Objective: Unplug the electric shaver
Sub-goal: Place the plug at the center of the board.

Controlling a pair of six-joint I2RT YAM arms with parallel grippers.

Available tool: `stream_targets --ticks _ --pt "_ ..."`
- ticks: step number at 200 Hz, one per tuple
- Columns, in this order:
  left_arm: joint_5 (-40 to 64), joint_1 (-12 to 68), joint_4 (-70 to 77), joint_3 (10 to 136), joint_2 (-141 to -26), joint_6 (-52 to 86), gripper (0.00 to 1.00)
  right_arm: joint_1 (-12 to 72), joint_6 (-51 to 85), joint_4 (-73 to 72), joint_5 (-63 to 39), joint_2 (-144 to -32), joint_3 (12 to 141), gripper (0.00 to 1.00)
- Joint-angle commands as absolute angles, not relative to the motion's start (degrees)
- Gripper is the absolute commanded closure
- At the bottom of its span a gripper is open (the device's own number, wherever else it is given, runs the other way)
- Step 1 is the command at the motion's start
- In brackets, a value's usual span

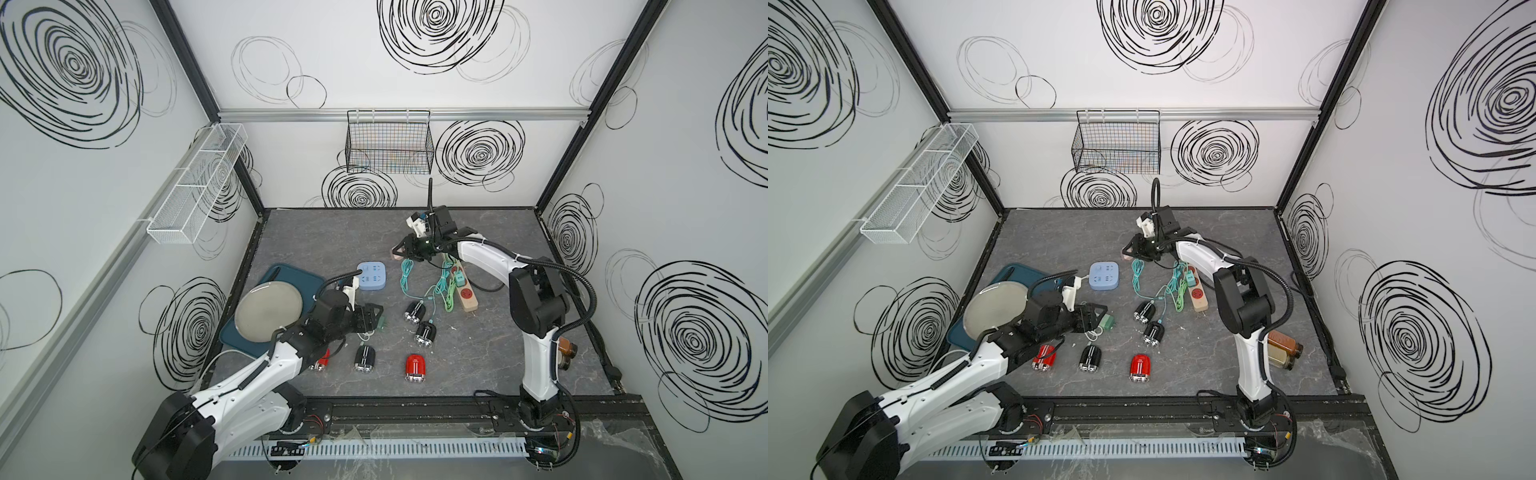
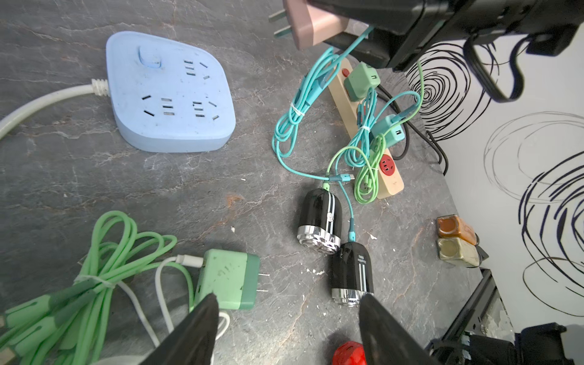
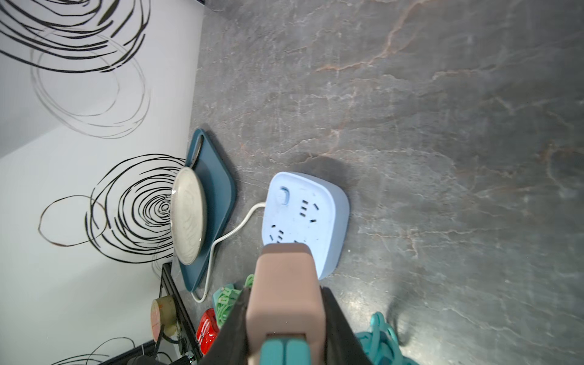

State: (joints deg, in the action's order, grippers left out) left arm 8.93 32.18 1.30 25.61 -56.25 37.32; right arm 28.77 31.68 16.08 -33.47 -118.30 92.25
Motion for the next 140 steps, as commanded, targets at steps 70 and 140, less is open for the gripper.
stream_targets --ticks 70,140 --pt "8.15 33.61 3.16 25.05 -57.65 38.32 0.26 26.73 26.83 27.40 -30.88 -128.68 100.60 0.76" --pt "6.59 36.26 4.47 25.75 -60.16 39.02 0.26 27.72 23.64 31.18 -22.03 -121.80 100.22 0.39"
